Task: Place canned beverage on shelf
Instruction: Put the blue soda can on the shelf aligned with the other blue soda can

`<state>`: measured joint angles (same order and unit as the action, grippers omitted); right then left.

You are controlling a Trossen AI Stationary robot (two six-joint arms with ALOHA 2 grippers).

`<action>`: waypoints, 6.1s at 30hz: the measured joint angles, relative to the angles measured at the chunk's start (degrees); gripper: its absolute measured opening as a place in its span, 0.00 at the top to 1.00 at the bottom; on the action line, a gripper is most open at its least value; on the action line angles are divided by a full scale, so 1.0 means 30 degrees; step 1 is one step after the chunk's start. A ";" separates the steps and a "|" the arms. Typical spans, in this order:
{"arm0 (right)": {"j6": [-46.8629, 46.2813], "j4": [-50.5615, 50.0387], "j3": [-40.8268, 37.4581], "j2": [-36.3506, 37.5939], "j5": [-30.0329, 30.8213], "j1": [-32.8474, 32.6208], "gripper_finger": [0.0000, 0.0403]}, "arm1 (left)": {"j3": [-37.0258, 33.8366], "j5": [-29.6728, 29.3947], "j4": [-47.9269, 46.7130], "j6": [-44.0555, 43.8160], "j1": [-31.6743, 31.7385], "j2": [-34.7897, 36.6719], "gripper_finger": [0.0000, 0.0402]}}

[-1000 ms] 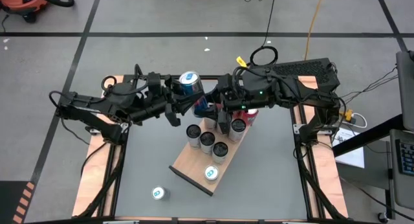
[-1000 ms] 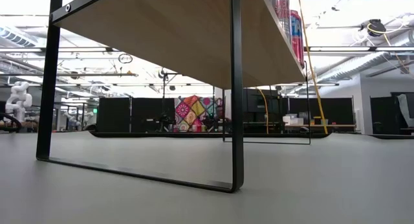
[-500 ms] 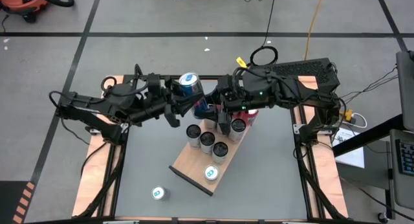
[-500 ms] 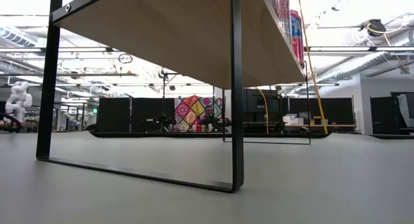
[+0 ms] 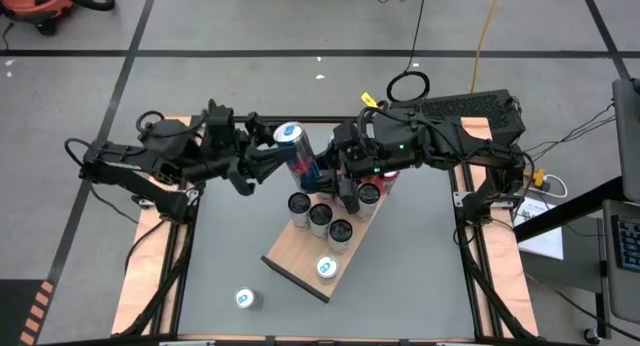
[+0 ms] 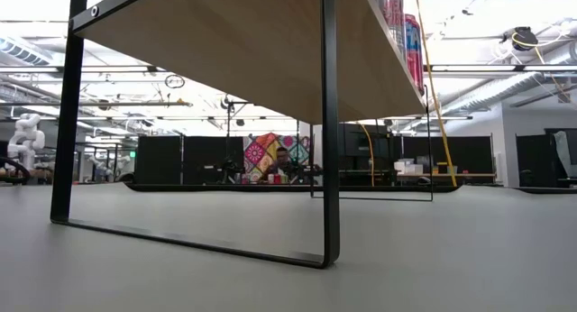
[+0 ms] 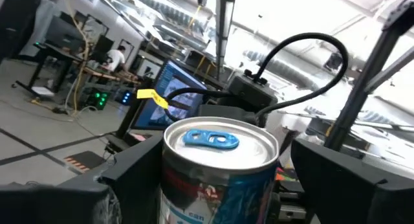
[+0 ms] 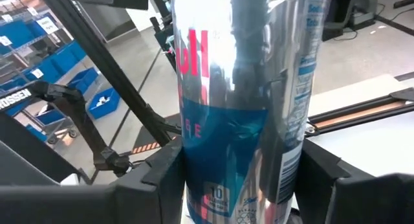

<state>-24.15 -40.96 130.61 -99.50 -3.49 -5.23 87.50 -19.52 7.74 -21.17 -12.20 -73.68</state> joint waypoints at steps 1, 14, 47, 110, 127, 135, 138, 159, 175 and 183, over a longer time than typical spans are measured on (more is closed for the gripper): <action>-0.0004 0.0000 0.0000 0.0000 -0.0007 0.0000 0.53 | 0.0000 0.0147 -0.0180 0.0020 0.0053 0.0120 0.17; -0.0266 -0.0070 0.0000 0.0000 -0.2353 0.0058 0.53 | 0.0000 0.3891 -0.0863 0.0175 0.1075 0.0263 0.21; -0.0317 -0.0248 0.0000 0.0000 -0.2429 0.0104 0.46 | -0.0029 0.2610 -0.1242 0.0167 0.0539 0.0238 0.44; -0.0308 -0.9353 0.0000 0.4700 -0.1239 -0.0539 0.19 | -0.0036 -1.2173 -1.2547 -0.3831 -0.9087 0.0834 0.44; -0.1673 -0.7560 0.0000 0.4706 0.0834 -0.1915 0.19 | -0.2849 -1.8682 -1.1593 -0.7660 -1.2102 0.0431 0.44; -0.2033 -0.7563 0.0000 0.4510 0.2239 -0.2176 0.19 | -0.2863 -1.8670 -0.7996 -0.4965 -1.2102 -0.1411 0.44; -0.2219 -0.7546 0.0000 0.4532 0.2634 -0.2178 0.19 | -0.2863 -1.8766 -0.6866 -0.4250 -1.2102 -0.2152 0.44; -0.2656 -0.7408 0.0000 0.4459 0.2746 -0.2171 0.19 | -0.2856 -1.5497 -0.6759 -0.2661 -0.9500 -0.3393 0.44; -0.2714 -0.7415 0.0000 0.4459 0.3440 -0.2993 0.19 | -0.2841 -2.1035 -1.0934 -0.9738 -1.1403 -0.4917 0.44; -0.2721 -0.7416 0.0000 0.4459 0.4276 -0.3286 0.19 | -0.2841 -2.0028 -0.9569 -0.9781 -1.1184 -0.5902 0.44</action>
<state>-32.32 -63.20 130.61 -86.13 9.34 -15.09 78.98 -79.60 -20.97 -50.51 -45.76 -91.39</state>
